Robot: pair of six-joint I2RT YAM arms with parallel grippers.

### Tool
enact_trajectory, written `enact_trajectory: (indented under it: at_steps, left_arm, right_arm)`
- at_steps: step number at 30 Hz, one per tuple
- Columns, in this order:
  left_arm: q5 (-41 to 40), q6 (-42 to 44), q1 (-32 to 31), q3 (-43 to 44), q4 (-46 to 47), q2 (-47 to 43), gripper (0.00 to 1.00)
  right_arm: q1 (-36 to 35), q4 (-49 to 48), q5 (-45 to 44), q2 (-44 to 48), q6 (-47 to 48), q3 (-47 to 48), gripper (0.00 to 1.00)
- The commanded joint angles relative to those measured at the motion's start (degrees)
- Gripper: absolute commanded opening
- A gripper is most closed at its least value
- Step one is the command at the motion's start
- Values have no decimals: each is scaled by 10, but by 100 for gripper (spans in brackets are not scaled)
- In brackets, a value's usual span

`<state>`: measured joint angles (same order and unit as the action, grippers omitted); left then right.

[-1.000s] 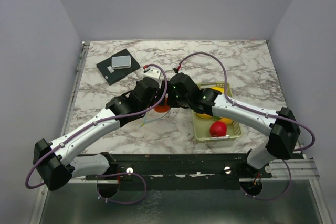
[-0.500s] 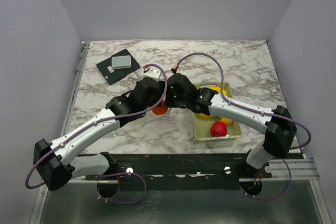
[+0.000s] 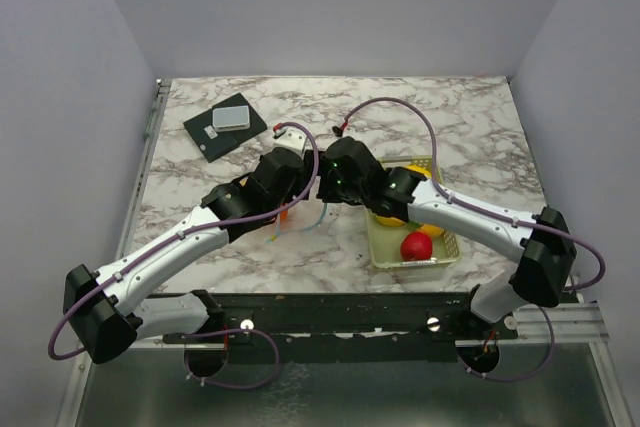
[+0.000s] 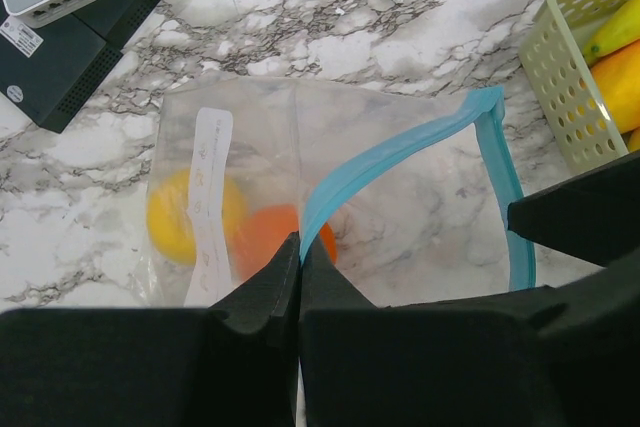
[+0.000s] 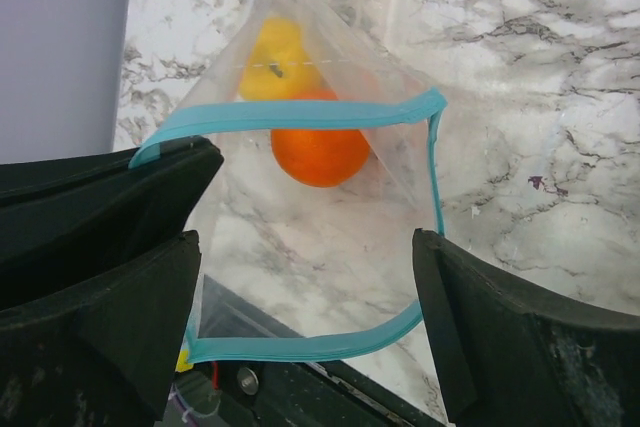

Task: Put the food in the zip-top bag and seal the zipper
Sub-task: Place the fake fruit in the zipper food storage bag, then pick up the fake fruit from the bin.

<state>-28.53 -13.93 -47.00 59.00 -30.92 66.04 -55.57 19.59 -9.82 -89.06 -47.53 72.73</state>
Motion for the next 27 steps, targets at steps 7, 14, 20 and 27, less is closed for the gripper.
enact_trajectory:
  at_steps: [7, 14, 20, 27]
  left_arm:
    - [-1, 1, -3, -7, 9, -4, 0]
    - [0, 1, -3, -7, 9, -2, 0]
    - [0, 2, -3, -7, 9, 0, 0]
    - [1, 2, -3, -7, 9, 0, 0]
  right_arm:
    - [-5, 52, -74, 83, 3, -31, 90]
    - [-5, 103, -133, 147, -2, -63, 88]
    - [-5, 169, -182, 181, -10, -79, 88]
    - [-5, 269, -236, 204, -38, -85, 87]
